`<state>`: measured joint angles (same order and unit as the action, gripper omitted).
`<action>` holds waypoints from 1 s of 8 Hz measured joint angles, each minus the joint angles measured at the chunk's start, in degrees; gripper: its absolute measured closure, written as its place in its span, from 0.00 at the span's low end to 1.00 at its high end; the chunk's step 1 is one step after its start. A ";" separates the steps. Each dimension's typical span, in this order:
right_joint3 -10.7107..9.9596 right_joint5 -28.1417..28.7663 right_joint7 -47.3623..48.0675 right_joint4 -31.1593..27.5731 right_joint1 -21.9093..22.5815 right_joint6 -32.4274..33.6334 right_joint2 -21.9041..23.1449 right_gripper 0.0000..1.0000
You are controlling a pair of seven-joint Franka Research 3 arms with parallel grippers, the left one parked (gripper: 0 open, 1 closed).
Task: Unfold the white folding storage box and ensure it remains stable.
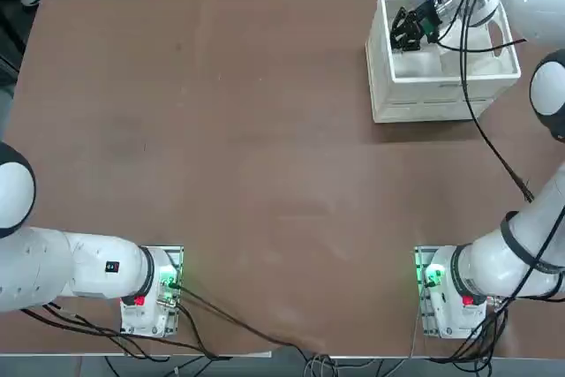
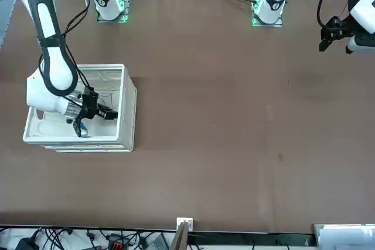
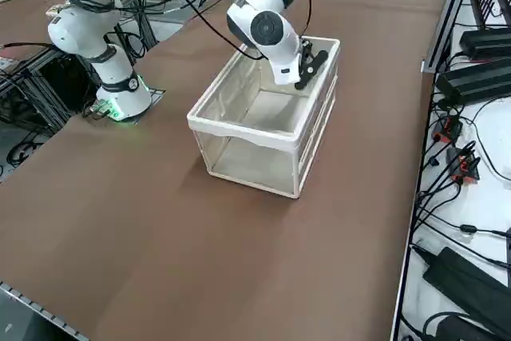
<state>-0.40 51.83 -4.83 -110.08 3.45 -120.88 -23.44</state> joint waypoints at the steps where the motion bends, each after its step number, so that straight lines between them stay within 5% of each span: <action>1: 0.02 -2.27 -0.27 0.03 0.04 0.08 0.48 0.99; 8: -2.87 -49.13 7.23 4.62 0.29 10.83 5.17 0.99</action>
<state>-3.27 2.70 2.41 -105.47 3.74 -110.06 -18.27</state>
